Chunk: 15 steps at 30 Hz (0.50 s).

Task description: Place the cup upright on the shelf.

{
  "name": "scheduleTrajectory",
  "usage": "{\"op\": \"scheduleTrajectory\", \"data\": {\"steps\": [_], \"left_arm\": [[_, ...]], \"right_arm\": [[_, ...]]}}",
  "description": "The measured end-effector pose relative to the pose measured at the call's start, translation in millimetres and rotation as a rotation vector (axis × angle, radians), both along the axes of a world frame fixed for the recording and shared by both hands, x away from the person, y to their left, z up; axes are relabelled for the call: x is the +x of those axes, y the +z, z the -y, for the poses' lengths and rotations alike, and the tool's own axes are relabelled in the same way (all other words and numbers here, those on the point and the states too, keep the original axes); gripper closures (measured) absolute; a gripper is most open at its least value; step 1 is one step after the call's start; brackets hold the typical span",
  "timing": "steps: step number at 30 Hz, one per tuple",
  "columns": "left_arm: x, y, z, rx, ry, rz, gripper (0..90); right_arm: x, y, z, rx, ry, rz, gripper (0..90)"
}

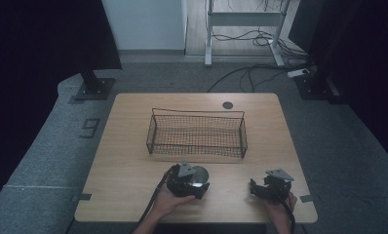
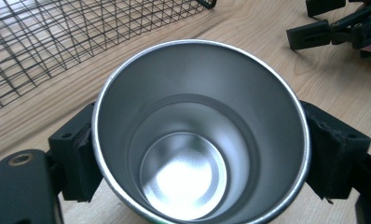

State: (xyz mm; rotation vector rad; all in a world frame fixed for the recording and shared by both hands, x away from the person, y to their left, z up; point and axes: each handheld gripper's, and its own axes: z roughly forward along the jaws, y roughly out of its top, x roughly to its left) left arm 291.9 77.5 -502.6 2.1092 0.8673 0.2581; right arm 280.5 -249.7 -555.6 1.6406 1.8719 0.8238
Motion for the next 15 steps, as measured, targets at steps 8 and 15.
{"op": "scheduleTrajectory", "data": {"steps": [8, 15], "left_arm": [[-1.1, 12.1, -10.4, -0.030, -0.012, 0.015, 14.7], [0.1, 19.9, -16.6, -0.040, -0.020, 0.014, 14.7]], "right_arm": [[0.0, 0.0, 0.1, 0.000, 0.000, 0.000, 8.1], [0.0, 0.0, 0.1, 0.000, -0.001, 0.001, 8.3]]}}
